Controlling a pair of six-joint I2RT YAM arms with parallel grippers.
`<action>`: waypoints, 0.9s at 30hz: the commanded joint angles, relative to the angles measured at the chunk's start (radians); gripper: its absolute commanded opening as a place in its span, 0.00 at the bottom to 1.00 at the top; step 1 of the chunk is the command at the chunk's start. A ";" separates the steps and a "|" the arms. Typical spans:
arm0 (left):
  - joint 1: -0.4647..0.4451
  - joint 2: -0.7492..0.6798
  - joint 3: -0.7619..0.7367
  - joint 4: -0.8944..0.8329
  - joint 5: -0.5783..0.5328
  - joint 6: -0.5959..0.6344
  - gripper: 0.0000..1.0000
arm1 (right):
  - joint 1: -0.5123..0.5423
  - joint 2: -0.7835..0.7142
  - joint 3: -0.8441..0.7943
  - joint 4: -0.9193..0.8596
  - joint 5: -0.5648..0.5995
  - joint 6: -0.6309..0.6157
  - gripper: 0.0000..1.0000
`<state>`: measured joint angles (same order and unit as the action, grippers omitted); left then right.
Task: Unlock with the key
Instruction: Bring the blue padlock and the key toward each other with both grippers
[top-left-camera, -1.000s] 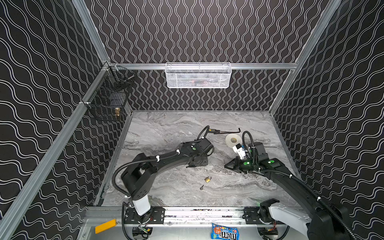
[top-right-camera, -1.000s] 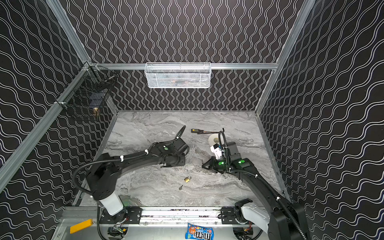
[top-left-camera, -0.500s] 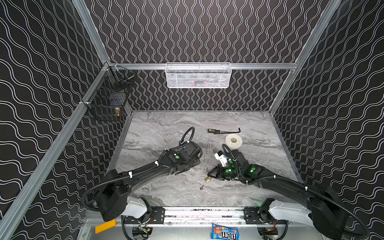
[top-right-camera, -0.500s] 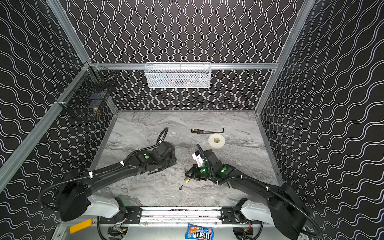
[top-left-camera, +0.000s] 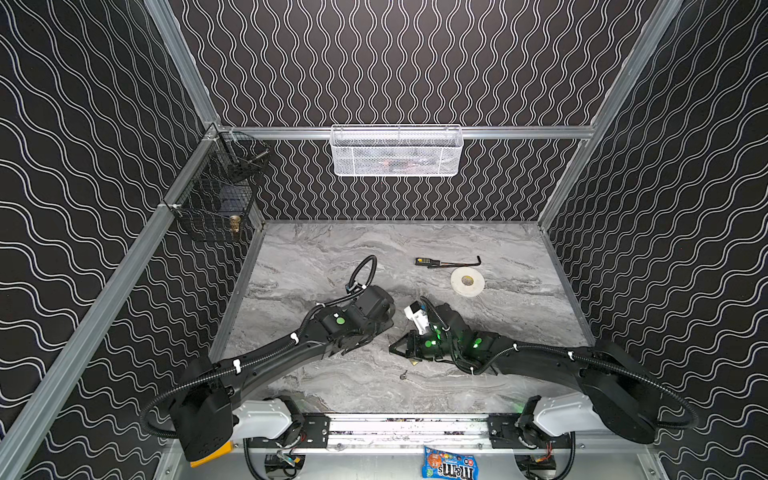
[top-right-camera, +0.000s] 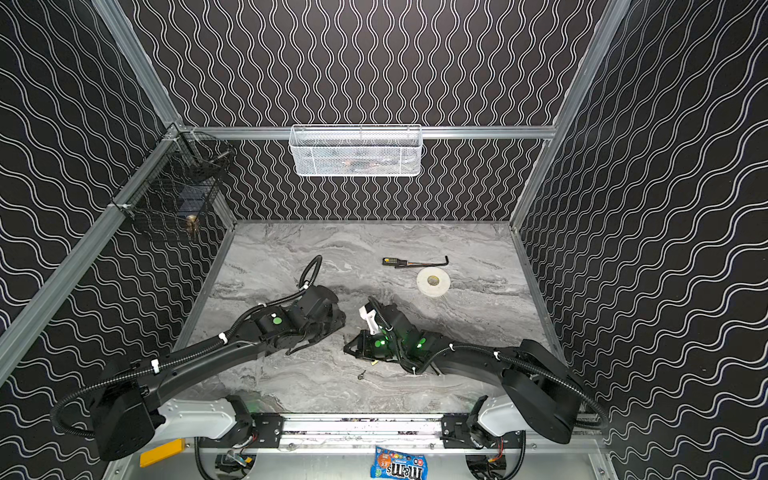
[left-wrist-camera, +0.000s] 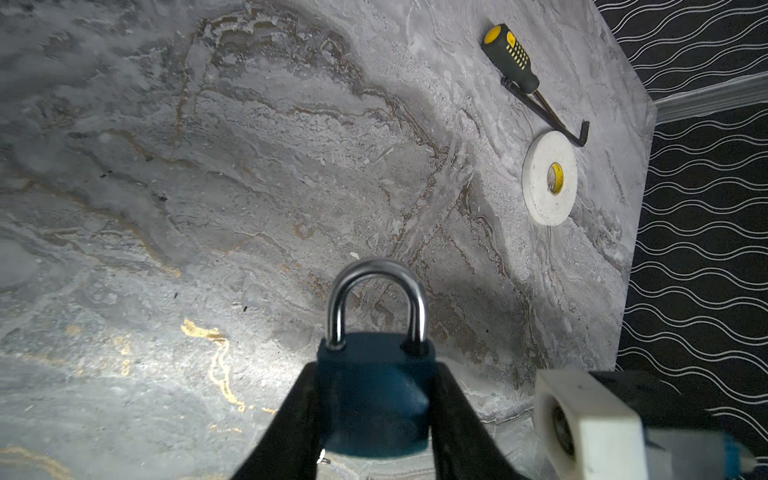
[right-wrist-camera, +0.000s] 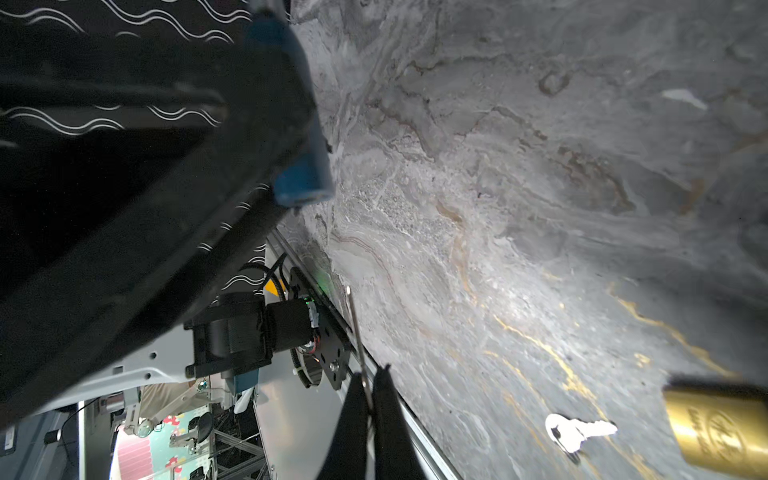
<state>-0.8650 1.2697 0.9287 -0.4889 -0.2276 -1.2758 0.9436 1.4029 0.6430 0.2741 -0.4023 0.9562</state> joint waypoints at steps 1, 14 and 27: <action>0.001 -0.021 -0.001 -0.010 -0.029 0.004 0.06 | 0.004 0.012 0.016 0.081 0.009 -0.006 0.00; 0.001 -0.060 -0.007 -0.043 -0.047 0.036 0.04 | 0.002 0.068 0.076 0.059 0.011 -0.001 0.00; 0.001 -0.052 -0.002 -0.057 -0.044 0.066 0.01 | -0.004 0.096 0.123 0.044 0.014 -0.003 0.00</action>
<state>-0.8639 1.2137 0.9176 -0.5468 -0.2619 -1.2274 0.9409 1.4948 0.7475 0.3065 -0.4023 0.9531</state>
